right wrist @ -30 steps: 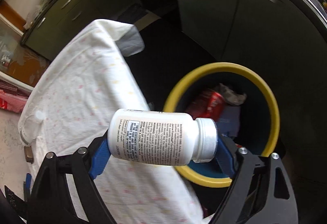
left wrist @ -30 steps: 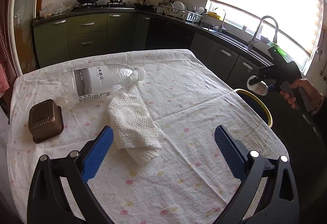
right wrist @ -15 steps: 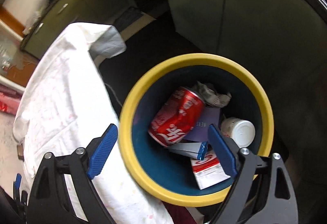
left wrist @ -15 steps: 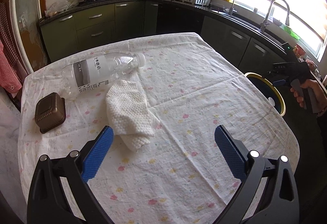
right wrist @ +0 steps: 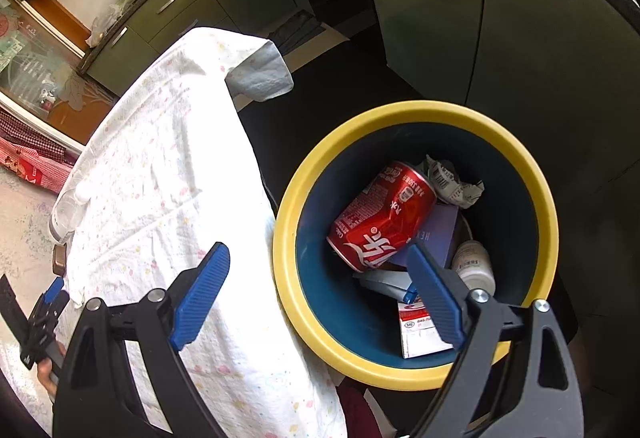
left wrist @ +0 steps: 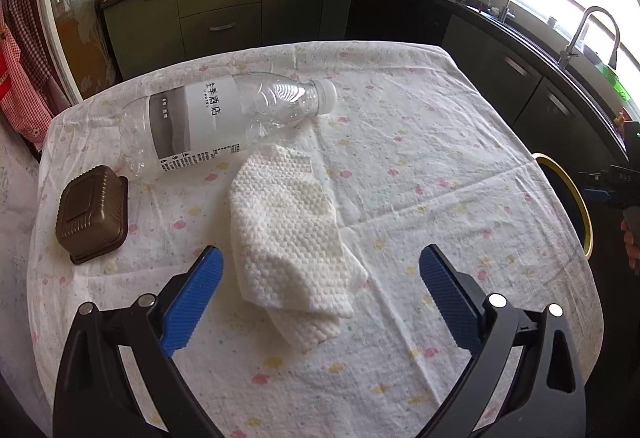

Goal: Collect trash
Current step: 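Grasp the white textured cloth with the left tool, then carry the white cloth over the bin and open the left tool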

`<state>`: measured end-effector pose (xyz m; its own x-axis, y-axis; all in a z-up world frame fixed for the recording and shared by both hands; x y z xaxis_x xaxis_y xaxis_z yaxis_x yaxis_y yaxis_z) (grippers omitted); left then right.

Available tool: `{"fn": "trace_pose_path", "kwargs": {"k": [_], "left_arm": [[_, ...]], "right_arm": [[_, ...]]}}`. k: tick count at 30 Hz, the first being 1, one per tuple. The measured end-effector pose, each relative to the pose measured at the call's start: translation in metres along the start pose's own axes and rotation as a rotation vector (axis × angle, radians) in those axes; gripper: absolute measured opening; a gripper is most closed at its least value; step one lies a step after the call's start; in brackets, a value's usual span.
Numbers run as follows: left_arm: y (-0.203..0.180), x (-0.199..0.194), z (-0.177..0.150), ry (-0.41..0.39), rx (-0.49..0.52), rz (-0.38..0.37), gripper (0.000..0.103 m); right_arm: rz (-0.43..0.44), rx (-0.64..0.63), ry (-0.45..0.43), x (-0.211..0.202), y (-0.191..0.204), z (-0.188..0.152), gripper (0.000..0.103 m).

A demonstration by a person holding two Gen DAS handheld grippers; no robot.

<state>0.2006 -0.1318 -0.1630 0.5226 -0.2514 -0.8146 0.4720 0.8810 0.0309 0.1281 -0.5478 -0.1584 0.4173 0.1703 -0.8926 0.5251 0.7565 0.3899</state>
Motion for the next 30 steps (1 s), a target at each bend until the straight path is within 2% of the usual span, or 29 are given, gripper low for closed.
{"fn": "trace_pose_path", "kwargs": {"k": [1,3,4,7,9,10,12,17,21,25,30], "left_arm": [[0.001,0.004,0.0,0.009,-0.004,0.0,0.09],[0.005,0.012,-0.001,0.034,-0.019,0.005,0.076],[0.006,0.015,-0.001,0.041,-0.024,0.009,0.074],[0.009,0.017,-0.003,0.043,-0.028,0.029,0.06],[0.012,0.016,-0.003,0.04,-0.03,0.035,0.042],[0.013,0.015,-0.003,0.037,-0.031,0.036,0.037],[0.015,0.012,-0.003,0.029,-0.035,0.036,0.017],[0.007,-0.015,0.0,-0.021,-0.006,0.03,0.012],[-0.027,-0.043,0.013,-0.071,0.091,-0.028,0.012],[-0.078,-0.053,0.03,-0.095,0.207,-0.127,0.012],[-0.158,-0.04,0.054,-0.092,0.364,-0.278,0.012]], "right_arm": [[0.001,0.0,0.004,0.001,0.0,-0.001,0.086],[0.002,-0.001,0.011,0.002,-0.001,-0.002,0.086],[0.003,-0.001,0.013,0.003,0.0,-0.002,0.086],[0.005,-0.006,0.017,0.006,0.001,-0.002,0.086],[0.007,-0.012,0.02,0.007,0.004,-0.003,0.086],[0.008,-0.015,0.022,0.008,0.005,-0.003,0.086],[0.012,-0.02,0.029,0.01,0.007,-0.004,0.086],[0.018,-0.024,0.03,0.009,0.007,-0.005,0.086],[0.006,-0.019,0.002,0.0,-0.002,-0.005,0.086],[-0.007,0.02,-0.036,-0.013,-0.024,-0.003,0.086],[-0.023,0.083,-0.081,-0.031,-0.057,-0.002,0.086]]}}
Point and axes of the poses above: each gripper's, at about its wrist camera, not at the fingertips, and x roughly the way its jaws point, y to its left, z to its top, the point moved 3 cm from there along x, roughly the way its jaws point, and after that the axes turned 13 degrees about x, right-handed, at the moved point
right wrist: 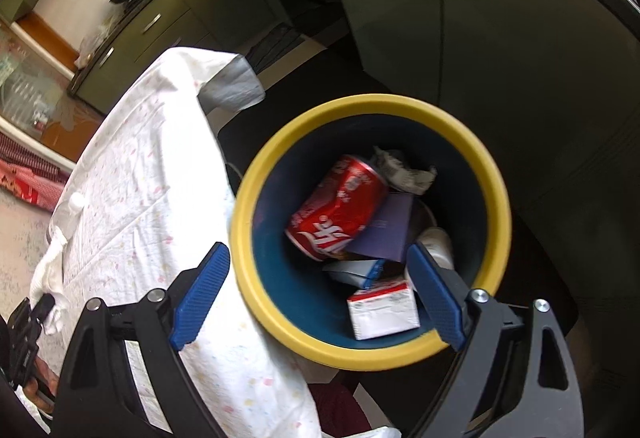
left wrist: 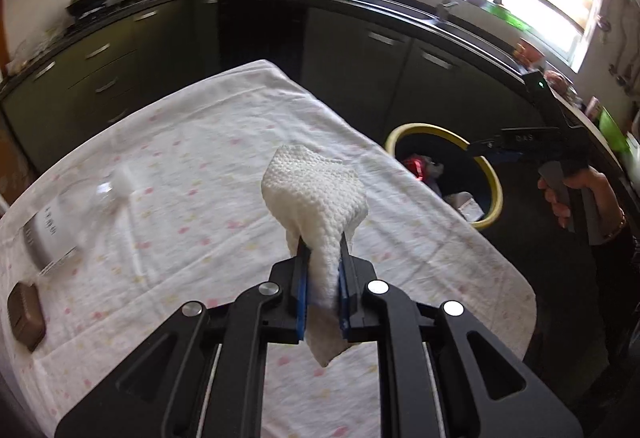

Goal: Collect trash
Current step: 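Carry the white cloth over the bin and open the left tool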

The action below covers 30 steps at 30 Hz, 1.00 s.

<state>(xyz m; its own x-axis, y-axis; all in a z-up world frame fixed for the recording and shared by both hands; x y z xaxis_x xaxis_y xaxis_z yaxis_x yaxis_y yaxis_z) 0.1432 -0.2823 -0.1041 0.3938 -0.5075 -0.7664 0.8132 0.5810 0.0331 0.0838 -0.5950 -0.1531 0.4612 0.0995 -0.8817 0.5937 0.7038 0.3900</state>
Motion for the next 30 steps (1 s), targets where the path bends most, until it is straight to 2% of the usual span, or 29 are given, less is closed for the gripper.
{"fn": "trace_pose_path", "kwargs": {"k": [4,9,13,17,22,23,25,26,27,30], "left_arm": [[-0.049,0.036,0.04,0.0,0.116,-0.113,0.012],[-0.097,0.085,0.086,0.022,0.19,-0.231,0.012],[-0.129,0.123,0.114,0.049,0.244,-0.271,0.012],[-0.146,0.159,0.129,0.101,0.228,-0.311,0.013],[-0.156,0.187,0.138,0.139,0.234,-0.297,0.014],[-0.159,0.192,0.14,0.148,0.231,-0.291,0.017],[-0.163,0.202,0.144,0.148,0.239,-0.259,0.038],[-0.164,0.205,0.147,0.141,0.239,-0.242,0.056],[-0.163,0.204,0.148,0.125,0.239,-0.223,0.066],[-0.153,0.185,0.146,0.073,0.232,-0.193,0.076]], "right_arm": [[-0.02,0.027,-0.035,-0.014,-0.019,0.001,0.086],[-0.038,0.051,-0.062,-0.027,-0.037,0.0,0.086],[-0.05,0.076,-0.082,-0.039,-0.05,0.0,0.086],[-0.075,0.096,-0.111,-0.055,-0.065,-0.004,0.086],[-0.095,0.12,-0.139,-0.069,-0.078,-0.006,0.086],[-0.095,0.125,-0.139,-0.07,-0.08,-0.006,0.086],[-0.097,0.13,-0.138,-0.071,-0.082,-0.007,0.086],[-0.097,0.129,-0.136,-0.072,-0.083,-0.008,0.086],[-0.096,0.128,-0.136,-0.074,-0.085,-0.008,0.086],[-0.089,0.115,-0.139,-0.078,-0.082,-0.012,0.086]]}}
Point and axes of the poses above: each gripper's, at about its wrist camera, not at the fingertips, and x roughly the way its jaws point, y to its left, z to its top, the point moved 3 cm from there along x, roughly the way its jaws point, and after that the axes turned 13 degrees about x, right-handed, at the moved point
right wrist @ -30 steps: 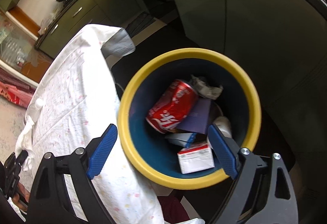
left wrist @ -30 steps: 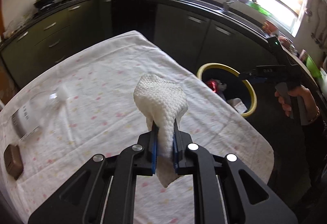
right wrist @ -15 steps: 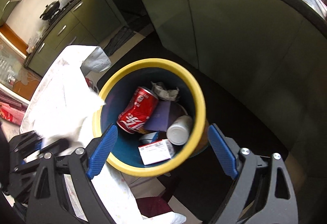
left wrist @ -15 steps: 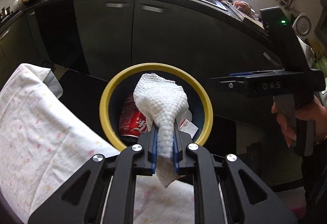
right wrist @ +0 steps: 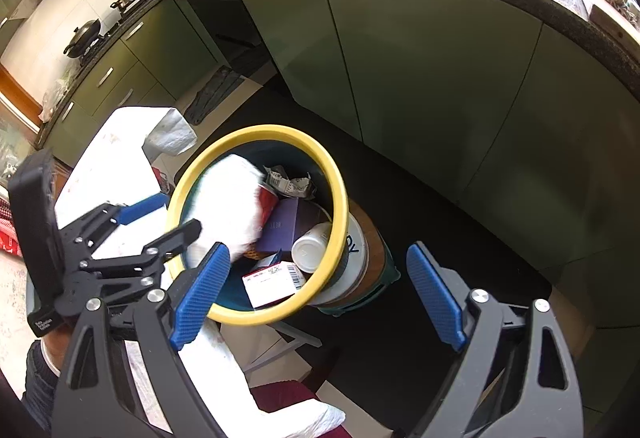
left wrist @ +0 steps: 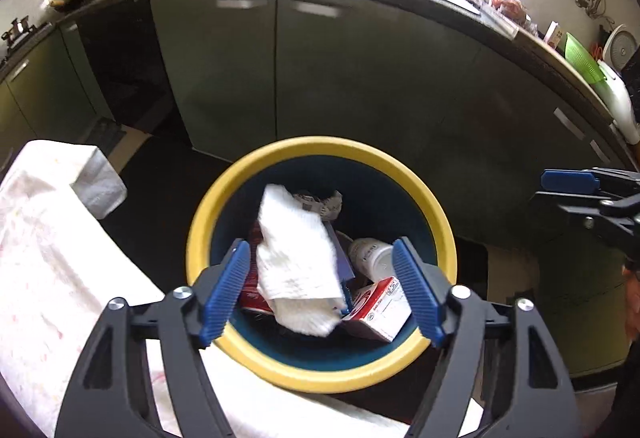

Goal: Collect trash
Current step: 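Carry the white cloth over the bin and open the left tool, then grasp the clear water bottle by its middle with the right tool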

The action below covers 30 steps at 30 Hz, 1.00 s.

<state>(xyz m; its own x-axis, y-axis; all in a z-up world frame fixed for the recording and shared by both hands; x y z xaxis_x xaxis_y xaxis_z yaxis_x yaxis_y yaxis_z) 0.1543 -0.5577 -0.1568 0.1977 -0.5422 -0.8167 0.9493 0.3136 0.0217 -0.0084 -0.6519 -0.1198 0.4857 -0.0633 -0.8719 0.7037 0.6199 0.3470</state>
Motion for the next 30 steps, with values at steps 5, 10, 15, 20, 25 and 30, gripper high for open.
{"fn": "trace_pose_path", "kwargs": {"k": [5,10,15,20,25,30], "left_arm": [[0.015,-0.082,-0.043,-0.158,-0.052,-0.004,0.098],[0.041,-0.165,-0.117,-0.258,-0.105,0.18,0.098],[0.085,-0.206,-0.188,-0.199,-0.252,0.394,0.098],[0.134,-0.233,-0.263,-0.131,-0.432,0.53,0.098],[0.164,-0.248,-0.331,-0.059,-0.548,0.585,0.098],[0.17,-0.253,-0.363,-0.017,-0.58,0.622,0.098]], "right_arm": [[0.02,-0.028,0.019,0.005,0.011,-0.007,0.087],[0.032,-0.093,0.07,0.024,0.045,-0.013,0.087],[0.089,-0.227,0.124,0.046,0.117,-0.027,0.087],[0.163,-0.386,0.181,0.063,0.208,-0.049,0.087],[0.224,-0.51,0.235,0.079,0.288,-0.073,0.087],[0.258,-0.638,0.299,0.095,0.354,-0.106,0.087]]}}
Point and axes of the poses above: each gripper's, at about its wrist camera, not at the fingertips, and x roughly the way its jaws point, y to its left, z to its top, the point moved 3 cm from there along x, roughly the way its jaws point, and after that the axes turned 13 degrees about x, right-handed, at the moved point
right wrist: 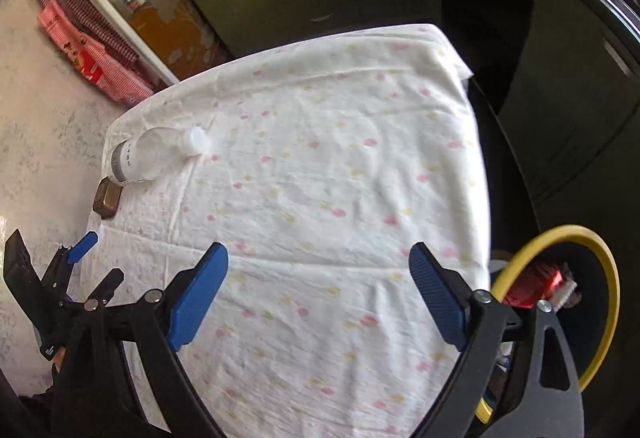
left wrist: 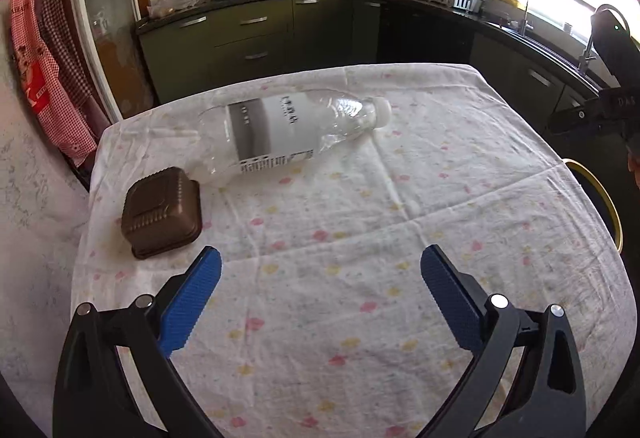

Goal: Collect trash
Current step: 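Grasp the clear water bottle by its middle with the right tool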

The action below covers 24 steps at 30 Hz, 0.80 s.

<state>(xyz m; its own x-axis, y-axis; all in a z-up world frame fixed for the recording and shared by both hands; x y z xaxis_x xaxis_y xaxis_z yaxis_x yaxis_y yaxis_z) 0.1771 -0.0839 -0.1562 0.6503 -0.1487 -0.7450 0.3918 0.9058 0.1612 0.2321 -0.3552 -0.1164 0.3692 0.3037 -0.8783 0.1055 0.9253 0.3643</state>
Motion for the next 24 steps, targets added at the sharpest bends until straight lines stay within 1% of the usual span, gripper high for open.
{"fn": "trace_pose_path", "kwargs": {"k": [3,8,12,16,21,24], "left_arm": [[0.008,0.003,-0.006,0.013,-0.026,0.023,0.098],[0.018,0.006,-0.015,0.024,-0.056,0.022,0.098],[0.026,0.01,-0.022,0.037,-0.086,0.001,0.098],[0.029,0.012,-0.024,0.038,-0.102,-0.03,0.098],[0.029,0.015,-0.027,0.048,-0.113,-0.065,0.098],[0.028,0.015,-0.028,0.043,-0.114,-0.066,0.098]], "right_arm": [[0.0,-0.061,0.024,0.018,0.035,0.007,0.088],[0.011,-0.167,0.047,0.035,0.091,0.014,0.089],[0.025,-0.211,0.061,0.046,0.127,0.015,0.09],[0.026,-0.349,0.059,0.051,0.164,0.018,0.091],[0.041,-0.447,0.134,0.064,0.185,0.029,0.092],[0.042,-0.549,0.197,0.076,0.195,0.035,0.092]]}}
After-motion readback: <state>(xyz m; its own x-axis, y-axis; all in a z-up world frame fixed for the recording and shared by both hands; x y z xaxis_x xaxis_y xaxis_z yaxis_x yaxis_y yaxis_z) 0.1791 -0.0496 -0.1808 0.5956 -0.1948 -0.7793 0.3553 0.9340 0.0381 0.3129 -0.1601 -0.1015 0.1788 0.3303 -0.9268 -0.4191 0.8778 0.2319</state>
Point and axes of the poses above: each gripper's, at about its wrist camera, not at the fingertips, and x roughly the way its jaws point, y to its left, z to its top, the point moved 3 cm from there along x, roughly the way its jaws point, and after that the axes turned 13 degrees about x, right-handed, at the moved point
